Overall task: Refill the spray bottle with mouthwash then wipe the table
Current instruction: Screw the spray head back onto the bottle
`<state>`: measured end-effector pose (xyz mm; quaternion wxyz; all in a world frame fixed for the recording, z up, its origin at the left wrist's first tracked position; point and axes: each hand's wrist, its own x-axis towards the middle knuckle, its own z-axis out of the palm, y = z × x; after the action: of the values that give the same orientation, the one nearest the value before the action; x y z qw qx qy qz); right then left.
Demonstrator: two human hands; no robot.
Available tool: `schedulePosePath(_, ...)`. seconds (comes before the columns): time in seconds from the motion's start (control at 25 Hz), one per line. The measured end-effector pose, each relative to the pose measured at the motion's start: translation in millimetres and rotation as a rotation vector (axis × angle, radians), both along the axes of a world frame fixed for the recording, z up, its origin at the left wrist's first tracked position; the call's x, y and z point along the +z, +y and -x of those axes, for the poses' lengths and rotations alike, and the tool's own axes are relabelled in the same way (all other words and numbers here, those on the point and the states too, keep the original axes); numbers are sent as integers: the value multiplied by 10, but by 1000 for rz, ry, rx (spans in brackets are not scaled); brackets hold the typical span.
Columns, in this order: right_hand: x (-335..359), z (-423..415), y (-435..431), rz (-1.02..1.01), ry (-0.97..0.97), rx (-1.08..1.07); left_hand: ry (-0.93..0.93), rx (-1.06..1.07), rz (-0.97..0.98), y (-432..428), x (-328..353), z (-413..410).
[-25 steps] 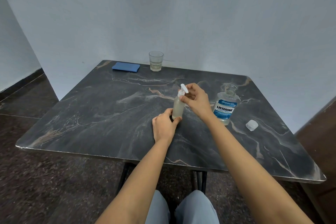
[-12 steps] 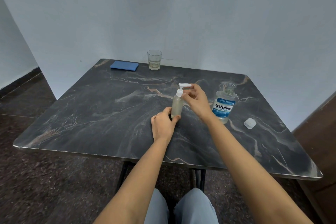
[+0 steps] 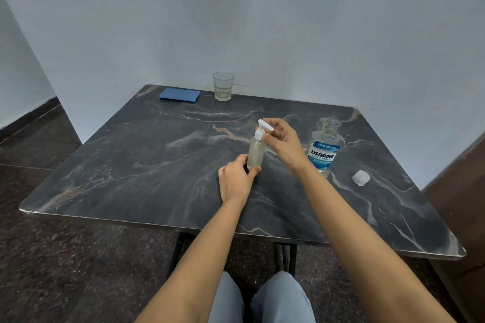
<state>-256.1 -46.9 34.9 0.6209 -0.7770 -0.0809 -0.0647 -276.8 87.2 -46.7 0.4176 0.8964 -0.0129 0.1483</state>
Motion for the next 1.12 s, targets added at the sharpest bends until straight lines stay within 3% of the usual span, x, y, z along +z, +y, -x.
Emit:
schedulePosePath(0.24,97,-18,-33,81,32,174,-4,3,-11,-2,-12,-9)
schedulePosePath(0.56,80,-50,-34,31,7,19,-6,20,-26,-9,-7,-8)
schedulePosePath(0.72,123,-38,-94,77,19,204,10,-23,-7,13,8,7)
schedulePosePath(0.96,216,-129,-135,197,35,316,27,-171,262,29,192,-97)
schedulePosePath(1.12,239,-184,-126,247,45,366,27,-255,342,-13,280,-148)
